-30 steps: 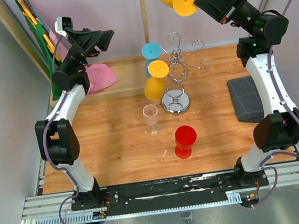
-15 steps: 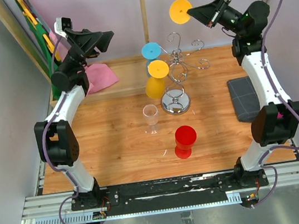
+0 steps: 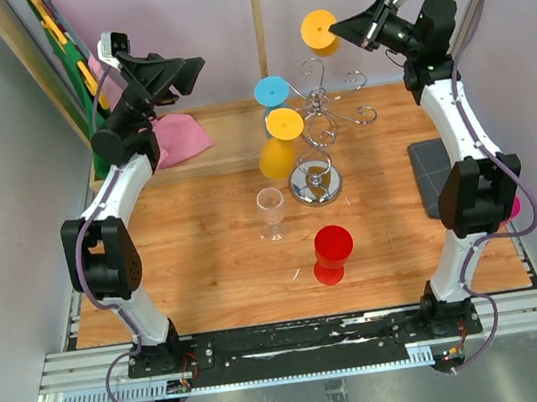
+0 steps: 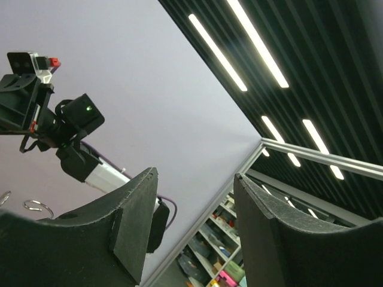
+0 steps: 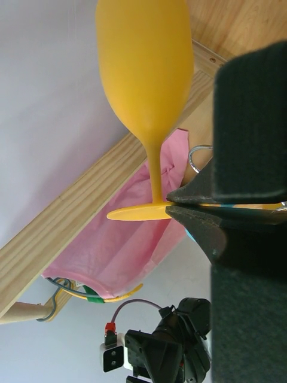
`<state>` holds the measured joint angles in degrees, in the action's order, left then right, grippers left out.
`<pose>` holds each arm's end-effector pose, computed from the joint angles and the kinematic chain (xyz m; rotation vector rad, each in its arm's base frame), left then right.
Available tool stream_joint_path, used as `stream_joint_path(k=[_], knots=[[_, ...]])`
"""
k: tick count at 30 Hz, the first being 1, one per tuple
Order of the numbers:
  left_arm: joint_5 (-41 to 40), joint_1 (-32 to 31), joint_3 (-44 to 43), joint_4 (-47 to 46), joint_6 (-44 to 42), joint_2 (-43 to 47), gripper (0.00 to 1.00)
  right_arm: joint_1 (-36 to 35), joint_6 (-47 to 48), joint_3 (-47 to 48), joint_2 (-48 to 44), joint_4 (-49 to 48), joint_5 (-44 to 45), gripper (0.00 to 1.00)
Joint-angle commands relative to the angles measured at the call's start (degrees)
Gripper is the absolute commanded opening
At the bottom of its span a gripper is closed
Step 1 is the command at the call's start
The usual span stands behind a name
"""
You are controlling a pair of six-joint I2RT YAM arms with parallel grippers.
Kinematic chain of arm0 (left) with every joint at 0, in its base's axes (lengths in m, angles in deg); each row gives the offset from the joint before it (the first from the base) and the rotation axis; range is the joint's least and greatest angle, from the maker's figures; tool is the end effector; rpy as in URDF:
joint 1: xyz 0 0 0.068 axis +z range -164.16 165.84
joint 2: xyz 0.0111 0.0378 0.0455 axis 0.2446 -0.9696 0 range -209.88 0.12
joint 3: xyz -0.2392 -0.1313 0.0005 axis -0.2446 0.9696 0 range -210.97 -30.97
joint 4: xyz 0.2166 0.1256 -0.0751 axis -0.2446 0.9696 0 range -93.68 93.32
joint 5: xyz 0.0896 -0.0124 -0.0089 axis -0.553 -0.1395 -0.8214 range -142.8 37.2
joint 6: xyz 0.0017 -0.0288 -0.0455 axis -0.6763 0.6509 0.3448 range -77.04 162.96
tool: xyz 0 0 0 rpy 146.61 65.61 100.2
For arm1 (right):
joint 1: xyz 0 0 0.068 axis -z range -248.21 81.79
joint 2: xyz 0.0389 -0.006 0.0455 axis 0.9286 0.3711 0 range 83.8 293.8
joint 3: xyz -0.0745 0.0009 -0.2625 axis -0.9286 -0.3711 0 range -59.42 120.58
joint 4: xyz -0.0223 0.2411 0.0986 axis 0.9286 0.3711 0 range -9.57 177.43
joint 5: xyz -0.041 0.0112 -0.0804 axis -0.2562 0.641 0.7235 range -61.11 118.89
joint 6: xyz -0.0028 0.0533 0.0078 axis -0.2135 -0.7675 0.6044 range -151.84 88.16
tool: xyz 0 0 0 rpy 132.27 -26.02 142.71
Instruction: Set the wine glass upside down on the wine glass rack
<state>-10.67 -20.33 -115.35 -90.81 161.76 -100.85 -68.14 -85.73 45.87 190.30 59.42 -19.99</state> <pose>0.3508 -0.0619 0.4549 0.1673 0.9803 -2.1638 0.4329 0.0261 0.4545 -0.1513 1.4636 1.2964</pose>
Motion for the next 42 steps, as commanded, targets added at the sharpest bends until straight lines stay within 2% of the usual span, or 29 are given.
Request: stream_joint_path(k=[1, 15, 42], knots=[[0.5, 0.4, 0.5, -15.4, 9.9, 1.6, 0.58, 0.4, 0.7, 4.5, 0.9, 1.9, -1.4, 0.01], [0.2, 0.4, 0.5, -15.4, 10.1, 1.3, 0.58, -1.5, 1.0, 14.6, 6.7, 15.0, -5.4, 0.01], [-0.2, 0.3, 1.5, -15.4, 10.1, 2.1, 0.58, -5.1, 3.8, 12.1, 7.4, 19.7, -6.7, 0.01]])
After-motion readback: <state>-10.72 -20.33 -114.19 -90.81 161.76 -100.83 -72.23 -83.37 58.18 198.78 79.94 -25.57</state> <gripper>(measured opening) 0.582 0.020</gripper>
